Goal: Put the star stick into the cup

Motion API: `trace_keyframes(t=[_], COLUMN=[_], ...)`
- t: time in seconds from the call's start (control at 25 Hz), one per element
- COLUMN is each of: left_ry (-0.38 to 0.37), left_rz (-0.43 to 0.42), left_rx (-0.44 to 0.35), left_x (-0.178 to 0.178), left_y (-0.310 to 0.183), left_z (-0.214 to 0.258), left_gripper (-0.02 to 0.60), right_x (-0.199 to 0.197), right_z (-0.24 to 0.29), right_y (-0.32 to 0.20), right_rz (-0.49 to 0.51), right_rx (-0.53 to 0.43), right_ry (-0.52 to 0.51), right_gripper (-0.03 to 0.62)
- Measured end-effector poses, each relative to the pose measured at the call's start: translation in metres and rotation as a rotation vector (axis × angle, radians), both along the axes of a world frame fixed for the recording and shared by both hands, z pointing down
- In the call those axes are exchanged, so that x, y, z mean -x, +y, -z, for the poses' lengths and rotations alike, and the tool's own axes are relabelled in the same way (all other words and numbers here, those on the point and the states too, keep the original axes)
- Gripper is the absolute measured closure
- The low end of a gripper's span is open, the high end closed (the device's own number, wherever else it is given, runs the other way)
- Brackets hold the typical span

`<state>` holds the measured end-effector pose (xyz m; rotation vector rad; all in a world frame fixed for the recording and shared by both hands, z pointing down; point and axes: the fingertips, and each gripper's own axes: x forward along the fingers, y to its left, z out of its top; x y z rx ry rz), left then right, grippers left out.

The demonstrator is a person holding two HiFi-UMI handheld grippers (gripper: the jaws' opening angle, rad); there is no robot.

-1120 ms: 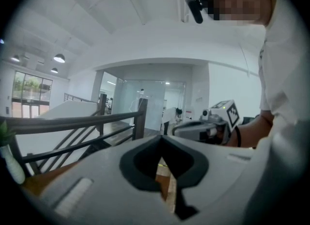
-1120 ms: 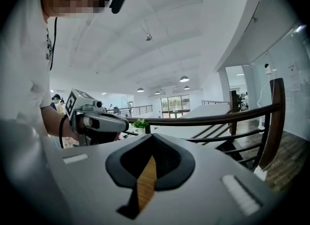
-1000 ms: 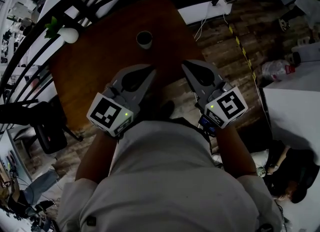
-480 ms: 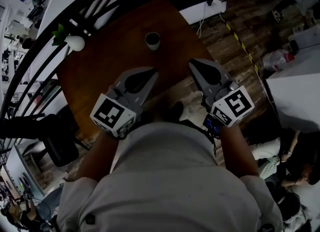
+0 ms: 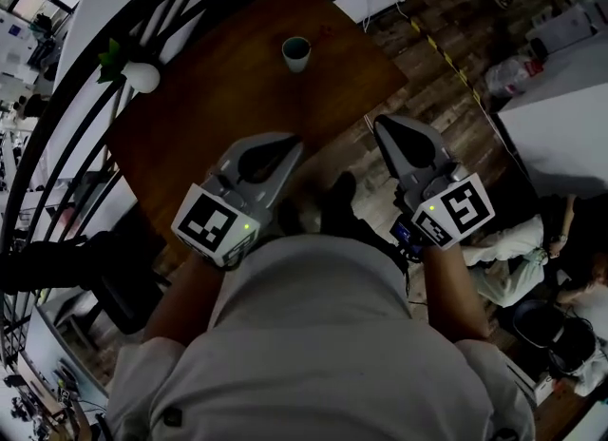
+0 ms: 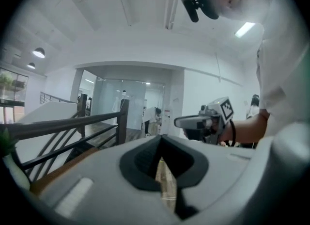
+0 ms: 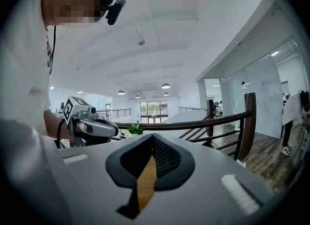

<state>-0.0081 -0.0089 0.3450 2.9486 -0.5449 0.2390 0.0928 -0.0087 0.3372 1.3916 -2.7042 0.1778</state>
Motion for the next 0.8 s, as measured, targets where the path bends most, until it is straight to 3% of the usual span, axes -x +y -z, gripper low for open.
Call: trace_keyframes(t=[0.4, 0.8], left_ry=[0.022, 0.021], left_rz=[0.019, 0.062], left_rx=[0.003, 0.025], left_x=[0.023, -0.017], left_y=[0.053, 0.149], left_z=[0.003, -0.003], left_gripper=[0.578, 0.579], right_x=[0.020, -0.025], right_z=[-0.002, 0.000], right_y=[0.067, 0.154], right_rz=[0.001, 0.056], right_rx=[0.011, 0.009], right_ry=[0.002, 0.004], right_gripper=[0.588, 0.588])
